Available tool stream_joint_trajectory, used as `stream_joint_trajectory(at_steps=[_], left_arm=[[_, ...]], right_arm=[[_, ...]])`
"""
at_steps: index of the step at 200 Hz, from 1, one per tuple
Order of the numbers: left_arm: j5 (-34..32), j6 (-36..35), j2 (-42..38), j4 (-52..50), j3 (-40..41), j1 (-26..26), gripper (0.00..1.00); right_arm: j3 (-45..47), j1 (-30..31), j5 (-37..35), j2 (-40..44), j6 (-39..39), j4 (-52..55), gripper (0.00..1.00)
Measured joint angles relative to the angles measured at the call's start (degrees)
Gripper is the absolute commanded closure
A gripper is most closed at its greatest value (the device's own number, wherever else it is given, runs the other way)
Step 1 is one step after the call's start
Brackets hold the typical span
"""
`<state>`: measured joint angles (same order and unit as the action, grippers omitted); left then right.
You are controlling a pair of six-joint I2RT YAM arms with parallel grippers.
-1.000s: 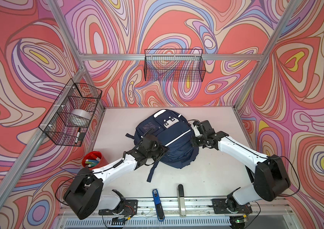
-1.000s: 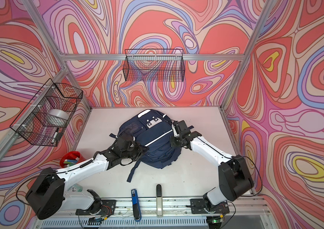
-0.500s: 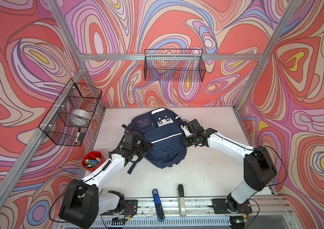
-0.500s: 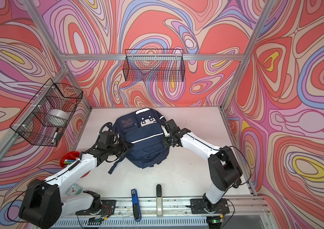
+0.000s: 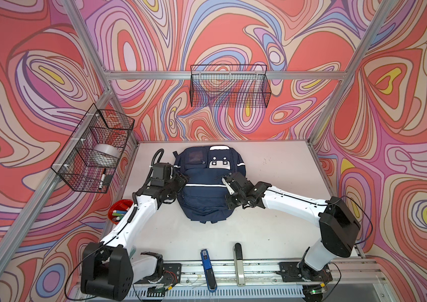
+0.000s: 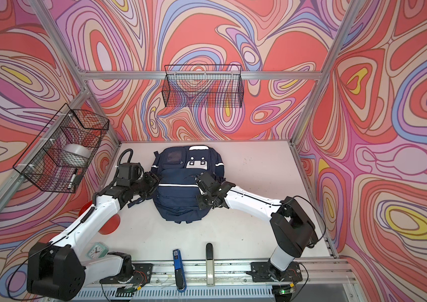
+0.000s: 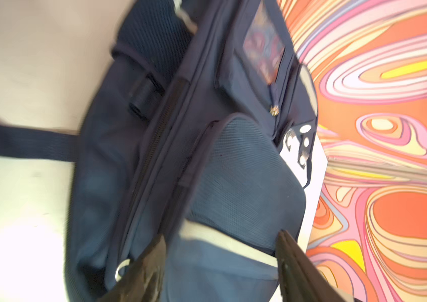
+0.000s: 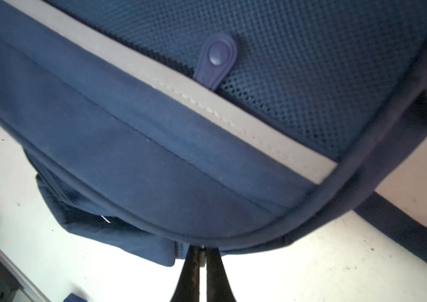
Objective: Pack books, pencil case, and school supplies into a backpack
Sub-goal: Zip the student bag at the center of the table.
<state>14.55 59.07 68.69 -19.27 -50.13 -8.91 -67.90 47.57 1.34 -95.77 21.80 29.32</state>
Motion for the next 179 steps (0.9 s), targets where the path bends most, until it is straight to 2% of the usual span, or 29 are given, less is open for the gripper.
stream_joint_trajectory(at_steps=[40,53,62,92,130,149,169,174,179], left_arm=[[-0.39,4.57,-8.04,-2.03,4.15,-0.20,0.34],[-0.87,8.52,-10.71,-0.39,8.33,-2.45,0.33],[-1.38,11.65,-11.45,0.63,10.93,-5.86,0.33],[-5.01,18.58,-8.04,4.13,12.76,-16.15,0.34],[-8.61,23.50,-0.35,12.31,12.04,-19.98,0.35],[-8.87,24.90,3.56,14.82,11.28,-20.11,0.49],[-9.07,26.14,5.81,16.00,11.28,-20.15,0.90],[-9.16,26.14,6.08,16.00,11.28,-20.15,0.97],[-9.27,26.14,6.21,15.87,11.28,-20.15,0.99]], right_arm=[[-3.54,1.09,1.92,-4.79,1.62,-1.81,1.00],[-3.54,1.18,2.54,-4.92,1.99,-2.71,1.00],[-3.54,1.27,2.82,-4.92,2.19,-3.13,1.00],[-3.56,2.12,2.99,-4.92,1.92,-3.82,1.00],[-3.67,5.16,2.71,-4.92,0.98,-5.01,1.00],[-3.65,5.51,2.73,-4.92,1.03,-5.60,1.00],[-3.52,5.42,2.38,-4.92,1.05,-5.64,1.00],[-3.52,5.42,2.10,-4.92,1.05,-5.53,1.00],[-3.52,5.42,1.73,-4.92,1.03,-5.38,1.00]])
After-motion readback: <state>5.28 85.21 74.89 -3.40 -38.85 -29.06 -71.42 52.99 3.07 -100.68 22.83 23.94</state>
